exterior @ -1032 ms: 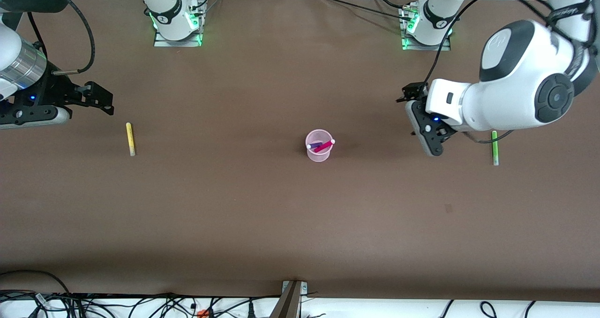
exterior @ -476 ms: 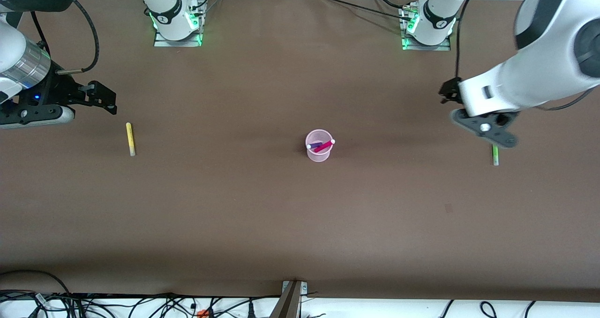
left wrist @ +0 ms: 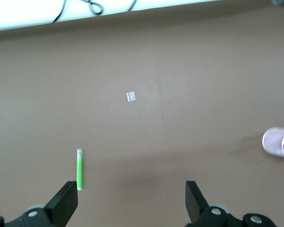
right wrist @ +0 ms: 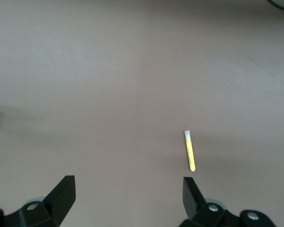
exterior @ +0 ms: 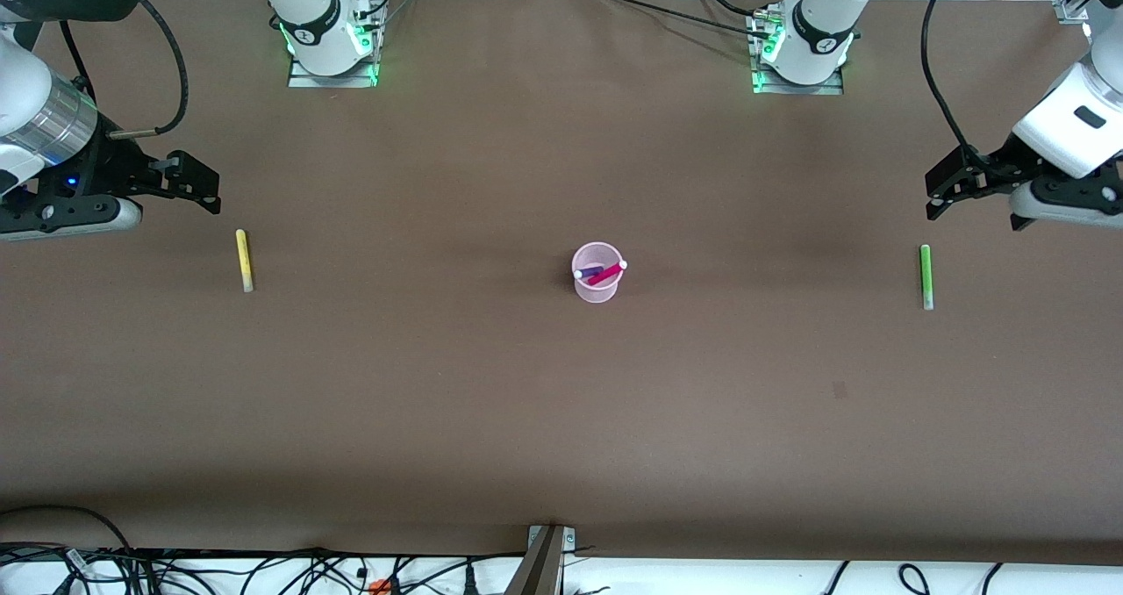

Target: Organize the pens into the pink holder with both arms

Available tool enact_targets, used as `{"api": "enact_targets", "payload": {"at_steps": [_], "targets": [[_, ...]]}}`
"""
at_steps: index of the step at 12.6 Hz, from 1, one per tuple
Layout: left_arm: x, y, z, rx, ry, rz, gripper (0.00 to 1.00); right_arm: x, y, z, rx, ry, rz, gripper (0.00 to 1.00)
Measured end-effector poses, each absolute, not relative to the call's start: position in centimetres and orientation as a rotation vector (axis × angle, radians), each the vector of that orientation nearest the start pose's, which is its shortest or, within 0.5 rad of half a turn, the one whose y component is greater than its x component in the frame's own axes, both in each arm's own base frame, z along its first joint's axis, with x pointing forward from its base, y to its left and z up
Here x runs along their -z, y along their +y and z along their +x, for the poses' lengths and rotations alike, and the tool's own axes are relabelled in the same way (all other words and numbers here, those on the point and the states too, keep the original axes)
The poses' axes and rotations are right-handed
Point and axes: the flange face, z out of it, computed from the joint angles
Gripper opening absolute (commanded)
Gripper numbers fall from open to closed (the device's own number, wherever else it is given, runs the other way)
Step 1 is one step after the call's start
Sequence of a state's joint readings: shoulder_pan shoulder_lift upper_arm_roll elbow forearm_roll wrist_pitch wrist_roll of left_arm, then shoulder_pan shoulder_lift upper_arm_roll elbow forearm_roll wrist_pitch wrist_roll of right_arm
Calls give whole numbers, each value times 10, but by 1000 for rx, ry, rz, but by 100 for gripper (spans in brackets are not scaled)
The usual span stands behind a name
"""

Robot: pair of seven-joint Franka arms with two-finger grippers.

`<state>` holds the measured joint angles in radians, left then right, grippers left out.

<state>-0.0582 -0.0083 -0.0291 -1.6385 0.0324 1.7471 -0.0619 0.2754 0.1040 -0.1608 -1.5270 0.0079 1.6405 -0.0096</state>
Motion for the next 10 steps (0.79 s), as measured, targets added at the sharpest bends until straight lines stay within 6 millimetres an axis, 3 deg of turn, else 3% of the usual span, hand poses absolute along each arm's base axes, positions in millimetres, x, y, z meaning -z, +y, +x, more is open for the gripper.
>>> {"api": "enact_targets", "payload": {"at_steps": [3,10], "targets": [[-611,-40,550,129,-123,-3112,100,-593,73,587,18,-196,-3144,100],[-607,-39,547,68,-79,-3110,100,-593,74,587,18,-197,-3144,100]]}}
